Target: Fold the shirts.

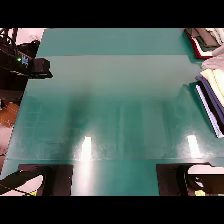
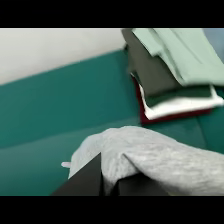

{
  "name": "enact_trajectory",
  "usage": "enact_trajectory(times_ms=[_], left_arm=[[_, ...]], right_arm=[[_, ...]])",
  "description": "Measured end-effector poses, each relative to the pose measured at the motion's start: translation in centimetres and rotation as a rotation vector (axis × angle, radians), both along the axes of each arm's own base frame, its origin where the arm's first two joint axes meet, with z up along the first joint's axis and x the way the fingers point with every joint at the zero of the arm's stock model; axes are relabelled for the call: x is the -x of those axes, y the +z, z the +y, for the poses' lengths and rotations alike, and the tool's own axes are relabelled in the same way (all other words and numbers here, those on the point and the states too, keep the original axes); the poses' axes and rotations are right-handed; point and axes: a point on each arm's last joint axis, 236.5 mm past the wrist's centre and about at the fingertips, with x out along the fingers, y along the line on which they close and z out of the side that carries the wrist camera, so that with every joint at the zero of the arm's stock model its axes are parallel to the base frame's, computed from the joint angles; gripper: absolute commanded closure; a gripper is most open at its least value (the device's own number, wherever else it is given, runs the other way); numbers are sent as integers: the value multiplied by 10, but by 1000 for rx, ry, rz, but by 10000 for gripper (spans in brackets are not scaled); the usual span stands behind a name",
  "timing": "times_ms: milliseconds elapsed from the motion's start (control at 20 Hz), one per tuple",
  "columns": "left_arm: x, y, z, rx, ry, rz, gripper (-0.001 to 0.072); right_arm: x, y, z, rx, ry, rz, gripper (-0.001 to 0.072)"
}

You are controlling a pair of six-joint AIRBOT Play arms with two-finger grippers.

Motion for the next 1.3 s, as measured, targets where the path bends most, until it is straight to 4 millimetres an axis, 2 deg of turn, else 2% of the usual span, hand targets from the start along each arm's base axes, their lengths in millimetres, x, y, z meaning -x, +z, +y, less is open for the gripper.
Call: enact_trajectory(times_ms=[250, 300, 350, 400, 450, 650, 700, 800, 950, 1150, 1200, 1250, 1300], left_arm=[[0, 0, 0, -11, -23, -8, 682], [0, 0, 0, -13, -27, -10, 682], [0, 0, 0, -14, -30, -11, 682], [0, 0, 0, -17, -36, -13, 682], [0, 0, 0, -18, -39, -14, 682], [0, 0, -1, -23, -53, -17, 682], [1, 0, -1, -24, -55, -18, 681], [1, 0, -1, -25, -58, -19, 682], [-2, 1, -1, -23, -56, -30, 682], [-3, 2, -2, -20, -55, -37, 682], [-5, 3, -2, -18, -53, -44, 682], [-6, 4, -2, -17, -52, -49, 682], [-8, 5, -2, -14, -49, -60, 681]], right_arm=[[55, -29, -26, -54, -147, 201, 688], [65, -37, -30, -73, -174, 248, 602], [76, -47, -34, -93, -203, 302, 368], [86, -57, -37, -110, -226, 352, 223], [98, -68, -40, -127, -250, 403, 219], [135, -105, -43, -237, -307, 560, 255], [142, -112, -42, -271, -320, 587, 283], [149, -119, -36, -333, -325, 610, 284], [132, -107, -14, -403, -257, 548, 283], [87, -69, 45, -432, -67, 418, 297], [77, -60, 63, -432, -15, 395, 474], [68, -51, 84, -427, 39, 377, 697], [60, -44, 103, -422, 90, 364, 693]])
